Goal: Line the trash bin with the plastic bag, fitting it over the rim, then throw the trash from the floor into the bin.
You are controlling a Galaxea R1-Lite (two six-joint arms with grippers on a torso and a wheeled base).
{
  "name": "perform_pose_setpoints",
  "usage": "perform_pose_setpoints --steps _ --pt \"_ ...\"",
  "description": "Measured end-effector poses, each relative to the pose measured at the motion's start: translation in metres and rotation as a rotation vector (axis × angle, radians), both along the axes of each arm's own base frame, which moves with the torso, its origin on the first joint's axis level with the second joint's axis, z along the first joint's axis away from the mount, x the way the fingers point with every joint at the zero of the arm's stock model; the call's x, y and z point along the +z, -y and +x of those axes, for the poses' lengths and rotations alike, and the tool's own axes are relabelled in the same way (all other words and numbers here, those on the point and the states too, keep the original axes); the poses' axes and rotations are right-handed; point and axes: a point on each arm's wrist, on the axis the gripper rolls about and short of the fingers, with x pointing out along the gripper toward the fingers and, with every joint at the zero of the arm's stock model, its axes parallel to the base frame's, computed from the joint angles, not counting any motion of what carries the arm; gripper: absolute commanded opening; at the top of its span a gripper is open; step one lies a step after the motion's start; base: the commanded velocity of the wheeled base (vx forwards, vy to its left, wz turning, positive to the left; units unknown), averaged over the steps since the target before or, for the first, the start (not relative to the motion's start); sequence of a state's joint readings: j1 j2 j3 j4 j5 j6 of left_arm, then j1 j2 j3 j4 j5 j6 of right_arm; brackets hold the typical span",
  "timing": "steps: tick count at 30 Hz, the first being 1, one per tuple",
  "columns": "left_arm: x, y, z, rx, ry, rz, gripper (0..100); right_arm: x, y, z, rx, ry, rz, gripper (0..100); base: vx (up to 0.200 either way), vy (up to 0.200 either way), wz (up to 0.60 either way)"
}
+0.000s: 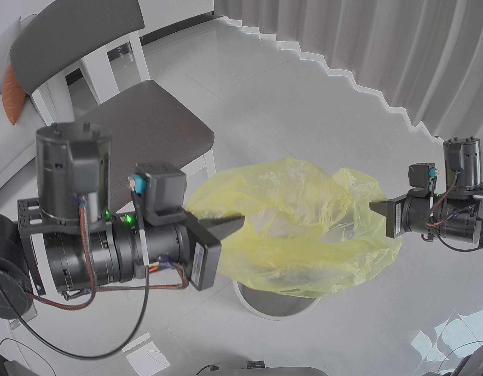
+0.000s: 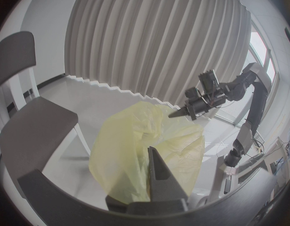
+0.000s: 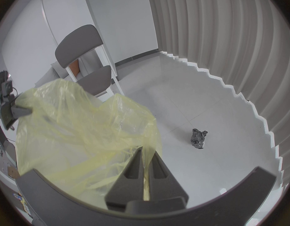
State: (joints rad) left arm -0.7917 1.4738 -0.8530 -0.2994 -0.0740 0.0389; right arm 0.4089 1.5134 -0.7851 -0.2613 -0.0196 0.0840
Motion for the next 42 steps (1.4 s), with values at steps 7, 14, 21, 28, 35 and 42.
perform_pose_setpoints --steps 7,14,21,28,35,42 --pt "-0.037 -0.001 0.0 -0.026 -0.112 0.079 0 -0.023 -0.007 0.014 -0.01 -0.038 -0.026 0 0.0 0.0 0.0" --pt "-0.057 0.008 0.009 -0.028 -0.127 0.086 0 -0.044 -0.009 0.023 -0.009 -0.099 -0.059 0 0.0 0.0 0.0" --pt "-0.078 0.022 0.022 -0.029 -0.107 0.054 0 -0.06 -0.012 0.03 -0.004 -0.117 -0.063 0 0.0 0.0 0.0" --pt "-0.107 0.028 0.029 -0.022 -0.173 0.098 0 -0.08 -0.015 0.037 -0.002 -0.169 -0.086 0 0.0 0.0 0.0" --pt "-0.132 0.034 0.036 -0.007 -0.182 0.066 0 -0.103 -0.015 0.046 -0.011 -0.181 -0.091 0 0.0 0.0 0.0" --pt "-0.154 0.034 0.034 0.007 -0.233 0.063 0 -0.127 -0.012 0.042 -0.014 -0.242 -0.118 0 0.0 0.0 0.0"
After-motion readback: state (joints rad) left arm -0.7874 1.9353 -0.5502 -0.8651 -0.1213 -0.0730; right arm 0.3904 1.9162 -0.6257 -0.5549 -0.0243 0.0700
